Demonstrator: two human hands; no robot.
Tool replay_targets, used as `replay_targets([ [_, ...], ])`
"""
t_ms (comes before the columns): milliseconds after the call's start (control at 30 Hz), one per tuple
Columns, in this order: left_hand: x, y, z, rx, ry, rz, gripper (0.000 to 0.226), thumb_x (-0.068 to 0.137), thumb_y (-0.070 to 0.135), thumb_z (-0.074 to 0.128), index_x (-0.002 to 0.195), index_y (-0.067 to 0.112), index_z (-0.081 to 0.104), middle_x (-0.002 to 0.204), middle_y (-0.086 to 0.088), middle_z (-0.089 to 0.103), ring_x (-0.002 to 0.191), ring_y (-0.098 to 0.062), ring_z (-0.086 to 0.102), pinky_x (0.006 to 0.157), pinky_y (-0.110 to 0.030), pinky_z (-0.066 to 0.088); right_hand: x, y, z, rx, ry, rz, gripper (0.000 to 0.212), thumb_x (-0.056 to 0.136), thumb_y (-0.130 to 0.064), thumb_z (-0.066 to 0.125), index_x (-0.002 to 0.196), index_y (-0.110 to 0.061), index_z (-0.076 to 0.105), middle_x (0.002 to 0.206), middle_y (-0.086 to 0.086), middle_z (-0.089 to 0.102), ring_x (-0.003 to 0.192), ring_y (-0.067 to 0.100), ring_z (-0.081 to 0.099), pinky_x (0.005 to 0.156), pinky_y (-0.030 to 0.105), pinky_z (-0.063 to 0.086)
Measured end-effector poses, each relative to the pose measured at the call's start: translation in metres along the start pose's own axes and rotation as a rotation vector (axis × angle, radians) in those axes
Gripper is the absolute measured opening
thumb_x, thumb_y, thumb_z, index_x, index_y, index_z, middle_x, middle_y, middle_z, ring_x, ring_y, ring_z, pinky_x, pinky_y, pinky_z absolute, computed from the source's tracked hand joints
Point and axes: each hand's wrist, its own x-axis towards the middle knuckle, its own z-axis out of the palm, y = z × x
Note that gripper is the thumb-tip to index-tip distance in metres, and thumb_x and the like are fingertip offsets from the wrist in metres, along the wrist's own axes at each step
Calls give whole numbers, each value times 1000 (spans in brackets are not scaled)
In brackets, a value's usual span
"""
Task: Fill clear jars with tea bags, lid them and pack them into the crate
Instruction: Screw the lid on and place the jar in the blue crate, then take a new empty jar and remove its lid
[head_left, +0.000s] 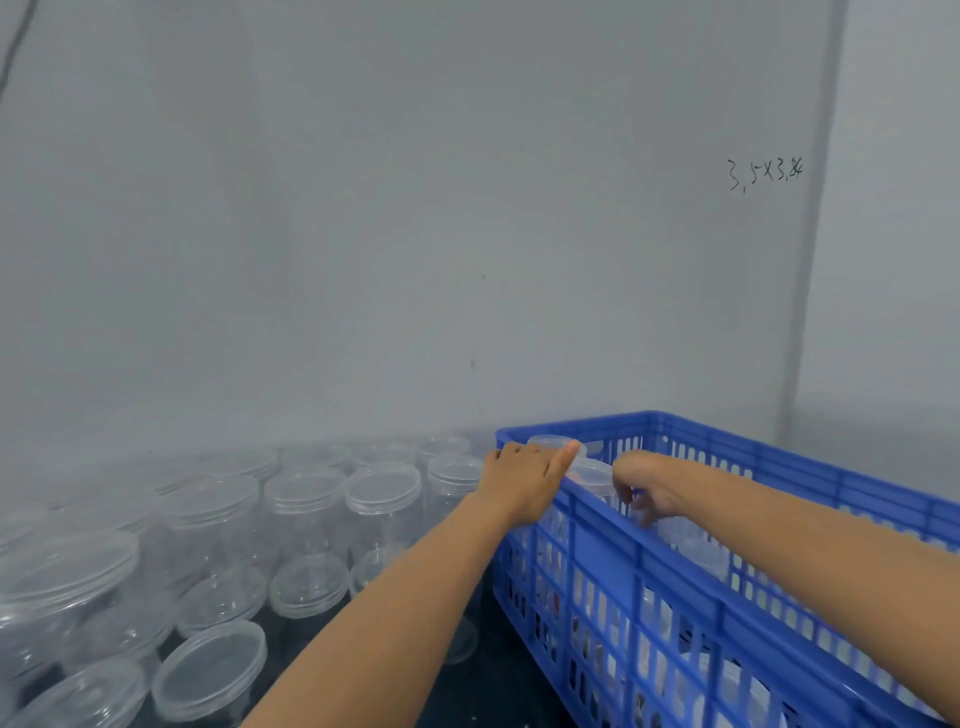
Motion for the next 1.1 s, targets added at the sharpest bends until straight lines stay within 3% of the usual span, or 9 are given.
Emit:
replay_targets([
  [100, -20, -8, -9, -49, 109, -29, 43, 106, 29, 24, 147, 18, 33, 131, -13, 50, 122, -36, 44, 101, -45, 32, -13, -16, -4, -120, 158, -237, 54, 92, 4, 37, 145, 0, 29, 144, 20, 39, 125, 34, 43, 91, 33, 39],
  [200, -46, -18, -21, -111, 264, -37, 46, 105, 38, 23, 124, 16, 58, 118, -11, 62, 112, -34, 52, 97, -42, 38, -30, -32, 2, -118, 158, -406, 51, 90, 3, 37, 140, -6, 38, 139, 17, 45, 125, 32, 46, 87, 30, 38],
  [367, -96, -51, -38, -313, 474, -106, 19, 98, 17, 47, 109, 13, 62, 112, -3, 64, 107, -21, 54, 93, -36, 41, -68, -54, 46, 29, 95, -543, 43, 87, 7, 42, 126, -3, 55, 116, 14, 56, 102, 22, 50, 80, 23, 35],
  [500, -134, -78, -43, -486, 522, -224, 20, 92, 4, 50, 103, 18, 59, 109, 3, 63, 103, -14, 55, 88, -28, 45, -93, -61, 93, 151, -14, -543, 39, 85, 8, 43, 120, -3, 59, 82, 3, 55, 73, 11, 47, 55, 18, 34],
  [600, -158, -98, -40, -650, 551, -349, 25, 90, 0, 48, 101, 21, 54, 106, 6, 60, 101, -15, 57, 80, -22, 42, -102, -63, 130, 177, -105, -487, 40, 86, 8, 40, 118, -5, 60, 70, -2, 47, 69, 12, 45, 53, 18, 31],
  [767, -172, -119, -32, -856, 426, -642, 35, 94, 5, 47, 128, 12, 44, 127, -3, 50, 106, -19, 50, 91, -35, 44, -103, -65, 176, 295, -115, -375, 33, 89, 7, 37, 115, -2, 56, 84, 8, 49, 81, 19, 45, 57, 26, 33],
  [900, -169, -128, -18, -948, 324, -640, 40, 93, 2, 47, 130, 16, 40, 116, 5, 47, 87, -3, 47, 73, -15, 37, -93, -65, 197, 380, -77, -257, 18, 90, 7, 38, 101, -5, 47, 72, 7, 42, 61, 15, 38, 51, 25, 33],
  [967, -166, -129, -9, -975, 263, -626, 40, 92, 1, 47, 128, 18, 39, 105, 11, 46, 78, 3, 44, 61, -11, 35, -89, -64, 206, 413, -60, -212, 15, 90, 5, 39, 101, -5, 43, 75, 9, 42, 65, 17, 42, 61, 28, 38],
  [1100, -156, -128, 9, -979, 215, -557, 41, 92, 0, 47, 116, 30, 33, 108, 16, 47, 82, 5, 46, 66, -5, 39, -78, -58, 220, 424, -89, -184, 27, 89, 4, 38, 112, -3, 49, 102, 19, 50, 104, 39, 56, 91, 43, 47],
])
